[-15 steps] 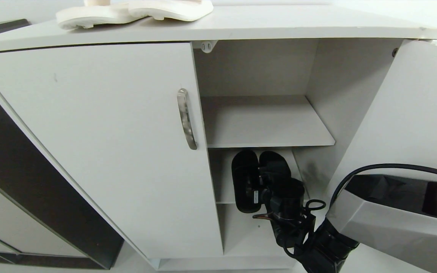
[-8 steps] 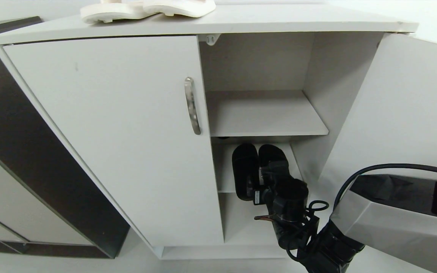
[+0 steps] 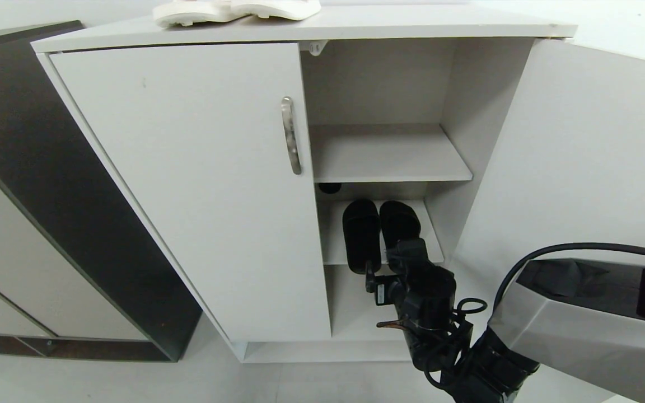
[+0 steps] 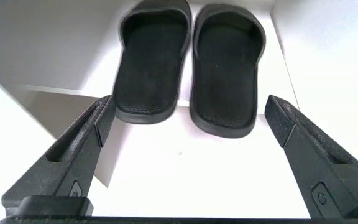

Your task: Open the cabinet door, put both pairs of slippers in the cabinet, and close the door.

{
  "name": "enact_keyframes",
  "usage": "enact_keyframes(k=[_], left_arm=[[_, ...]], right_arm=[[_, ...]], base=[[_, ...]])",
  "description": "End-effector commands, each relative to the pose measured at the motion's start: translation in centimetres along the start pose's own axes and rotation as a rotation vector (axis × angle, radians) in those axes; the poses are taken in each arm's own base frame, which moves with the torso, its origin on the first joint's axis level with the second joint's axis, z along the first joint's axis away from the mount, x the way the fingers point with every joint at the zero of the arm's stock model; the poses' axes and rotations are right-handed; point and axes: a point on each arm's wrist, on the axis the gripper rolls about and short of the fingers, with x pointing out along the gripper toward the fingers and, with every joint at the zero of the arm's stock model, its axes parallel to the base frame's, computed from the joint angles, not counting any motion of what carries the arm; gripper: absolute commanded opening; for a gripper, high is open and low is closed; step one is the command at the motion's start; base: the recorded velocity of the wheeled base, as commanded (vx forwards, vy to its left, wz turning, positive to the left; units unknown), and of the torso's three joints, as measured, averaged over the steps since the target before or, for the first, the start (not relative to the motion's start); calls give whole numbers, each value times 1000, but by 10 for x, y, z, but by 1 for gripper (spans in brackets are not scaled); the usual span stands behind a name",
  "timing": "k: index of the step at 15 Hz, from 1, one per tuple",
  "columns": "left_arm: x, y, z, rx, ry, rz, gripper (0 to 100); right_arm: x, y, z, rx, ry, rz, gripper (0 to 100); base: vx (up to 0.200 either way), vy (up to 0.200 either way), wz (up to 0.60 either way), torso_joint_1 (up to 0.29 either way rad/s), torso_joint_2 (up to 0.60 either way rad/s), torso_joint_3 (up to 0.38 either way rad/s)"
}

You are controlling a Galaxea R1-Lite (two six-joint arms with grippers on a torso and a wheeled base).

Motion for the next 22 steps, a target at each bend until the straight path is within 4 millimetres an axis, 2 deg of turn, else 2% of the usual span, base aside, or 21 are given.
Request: enact_keyframes(k=[1,10,18,20,22], left_arm=[[0,0,0,-1,3,0,0],[0,0,0,-1,3,-3,0],[0,0,0,-1,3,-3,0],[0,0,0,3,0,0,0],[0,0,0,-2,0,3,0]], right_arm=[[0,-1,0,0,1,-1,100],[-1,-2,-1,-3,5,-3,100],[0,-3,-1,-4,6,-4,100],[-9,-9,1,-24,26,1,100],[-22,-18,15,-41,45,55,100]], base=[[0,0,0,0,0,0],[0,0,0,0,0,0],[0,0,0,2,2,181],[0,0,0,2,0,205],[0,0,0,1,1,57]])
